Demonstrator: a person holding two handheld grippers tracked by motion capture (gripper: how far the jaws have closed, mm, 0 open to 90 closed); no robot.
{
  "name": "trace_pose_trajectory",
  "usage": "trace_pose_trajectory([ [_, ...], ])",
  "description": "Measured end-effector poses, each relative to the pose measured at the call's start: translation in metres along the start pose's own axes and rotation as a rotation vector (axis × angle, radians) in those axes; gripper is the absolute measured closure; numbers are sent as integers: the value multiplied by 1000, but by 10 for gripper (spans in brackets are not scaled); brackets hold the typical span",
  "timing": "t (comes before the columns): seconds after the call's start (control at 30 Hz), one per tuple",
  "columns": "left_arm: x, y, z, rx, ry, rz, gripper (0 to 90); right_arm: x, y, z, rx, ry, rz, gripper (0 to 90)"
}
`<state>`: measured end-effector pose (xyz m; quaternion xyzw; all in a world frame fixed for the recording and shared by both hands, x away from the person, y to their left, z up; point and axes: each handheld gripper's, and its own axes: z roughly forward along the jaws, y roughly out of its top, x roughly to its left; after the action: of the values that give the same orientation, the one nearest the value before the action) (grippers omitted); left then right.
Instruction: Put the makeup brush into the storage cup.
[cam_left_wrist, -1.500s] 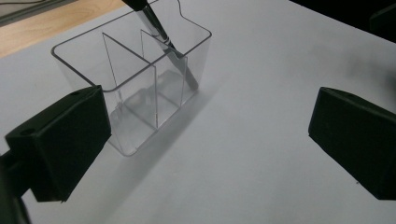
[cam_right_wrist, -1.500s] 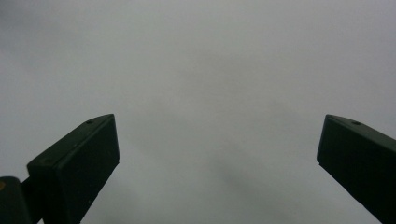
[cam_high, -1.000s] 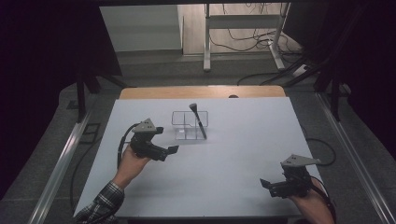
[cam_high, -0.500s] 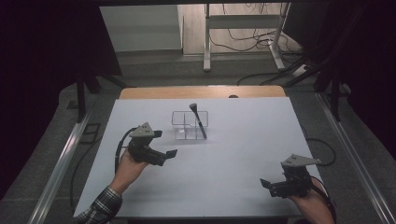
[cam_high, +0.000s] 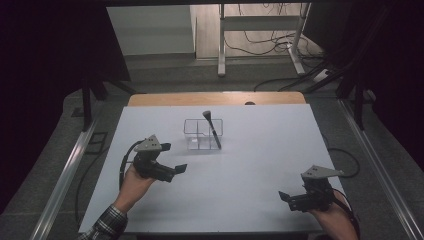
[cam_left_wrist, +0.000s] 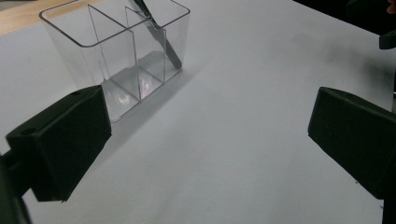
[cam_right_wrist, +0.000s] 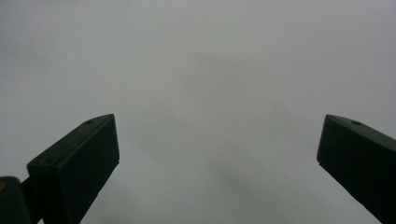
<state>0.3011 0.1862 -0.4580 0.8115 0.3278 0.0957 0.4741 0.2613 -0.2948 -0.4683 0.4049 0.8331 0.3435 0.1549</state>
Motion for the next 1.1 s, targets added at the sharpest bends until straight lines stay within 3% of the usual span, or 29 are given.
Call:
trace_pose_trajectory([
  [1.1, -3, -18, -26, -8, 29, -26, 0, 0, 0, 0, 4, -4, -4, 0],
])
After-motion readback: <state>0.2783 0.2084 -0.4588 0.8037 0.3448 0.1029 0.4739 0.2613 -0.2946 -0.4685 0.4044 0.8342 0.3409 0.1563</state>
